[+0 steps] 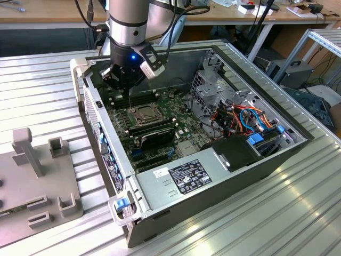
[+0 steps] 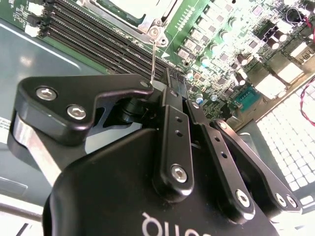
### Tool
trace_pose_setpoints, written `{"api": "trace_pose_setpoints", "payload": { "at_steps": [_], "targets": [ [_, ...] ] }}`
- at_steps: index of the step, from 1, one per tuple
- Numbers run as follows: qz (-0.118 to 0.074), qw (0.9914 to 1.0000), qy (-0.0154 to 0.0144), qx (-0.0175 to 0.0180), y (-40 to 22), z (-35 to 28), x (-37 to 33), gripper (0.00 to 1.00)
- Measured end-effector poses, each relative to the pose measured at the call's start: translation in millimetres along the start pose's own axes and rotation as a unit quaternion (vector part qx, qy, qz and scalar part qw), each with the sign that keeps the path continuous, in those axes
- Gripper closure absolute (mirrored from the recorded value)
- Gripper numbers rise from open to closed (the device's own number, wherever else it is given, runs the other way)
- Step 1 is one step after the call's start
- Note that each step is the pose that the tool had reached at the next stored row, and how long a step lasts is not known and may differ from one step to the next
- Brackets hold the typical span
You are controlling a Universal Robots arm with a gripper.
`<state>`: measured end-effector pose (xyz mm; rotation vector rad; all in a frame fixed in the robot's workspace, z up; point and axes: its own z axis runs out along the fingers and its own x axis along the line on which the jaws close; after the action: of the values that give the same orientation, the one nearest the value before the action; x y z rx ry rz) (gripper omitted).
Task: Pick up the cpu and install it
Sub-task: 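Install the first cpu locking lever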
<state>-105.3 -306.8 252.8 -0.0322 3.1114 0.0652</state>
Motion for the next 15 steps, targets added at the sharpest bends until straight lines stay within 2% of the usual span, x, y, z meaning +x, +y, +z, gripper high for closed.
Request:
{"api": "trace_pose_setpoints", "payload": {
  "at_steps": [8,11,15],
  "targets": [
    [0.000,1.00000,0.0001,0.0000,-0.1,-0.1,-2.8,0.89],
    [0.000,1.00000,0.0001,0.0000,-0.2,0.1,-8.9,0.89],
    [0.000,1.00000,0.0001,0.0001,-0.3,0.2,-13.5,0.89]
  ]
}}
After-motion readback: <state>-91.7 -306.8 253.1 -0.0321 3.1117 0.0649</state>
